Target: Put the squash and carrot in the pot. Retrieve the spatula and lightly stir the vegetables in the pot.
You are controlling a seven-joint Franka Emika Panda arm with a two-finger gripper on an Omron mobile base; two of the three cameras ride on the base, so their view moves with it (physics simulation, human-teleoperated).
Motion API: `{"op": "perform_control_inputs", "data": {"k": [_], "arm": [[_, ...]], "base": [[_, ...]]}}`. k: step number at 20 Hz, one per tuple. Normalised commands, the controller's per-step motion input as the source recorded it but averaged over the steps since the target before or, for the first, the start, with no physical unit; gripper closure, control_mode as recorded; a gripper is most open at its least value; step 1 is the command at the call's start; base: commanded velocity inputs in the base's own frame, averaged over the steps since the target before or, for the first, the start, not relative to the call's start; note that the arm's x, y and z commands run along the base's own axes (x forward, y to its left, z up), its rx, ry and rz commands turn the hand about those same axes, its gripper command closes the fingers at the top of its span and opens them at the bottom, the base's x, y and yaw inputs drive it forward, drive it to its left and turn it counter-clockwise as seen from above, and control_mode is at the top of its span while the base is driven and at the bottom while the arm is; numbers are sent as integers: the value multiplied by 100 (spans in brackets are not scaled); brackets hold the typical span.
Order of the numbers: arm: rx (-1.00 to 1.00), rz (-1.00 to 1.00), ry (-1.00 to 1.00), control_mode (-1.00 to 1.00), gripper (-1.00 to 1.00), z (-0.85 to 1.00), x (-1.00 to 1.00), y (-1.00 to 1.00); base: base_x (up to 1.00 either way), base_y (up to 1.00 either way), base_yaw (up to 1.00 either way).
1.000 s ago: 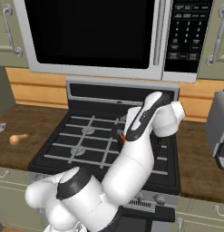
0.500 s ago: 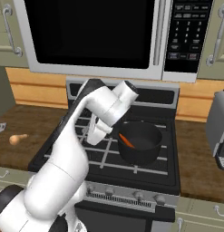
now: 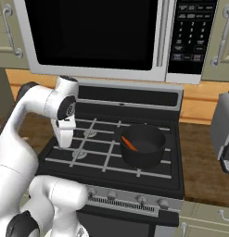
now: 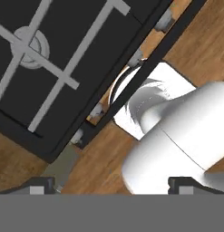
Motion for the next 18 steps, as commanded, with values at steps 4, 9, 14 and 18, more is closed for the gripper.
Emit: {"op": "perform_control_inputs", "data": {"k": [4,9,14,18], "arm": [[-22,46,0,-100,-100,-24,3,100],[-2,48,3,-100,-100,-26,15,100],[-1,47,0,-100,-100,-36,14,100],[-5,44,-5,-100,-100,-37,27,100]], "base": [[0,0,0],[0,0,0],[0,0,0],[0,0,0]]}}
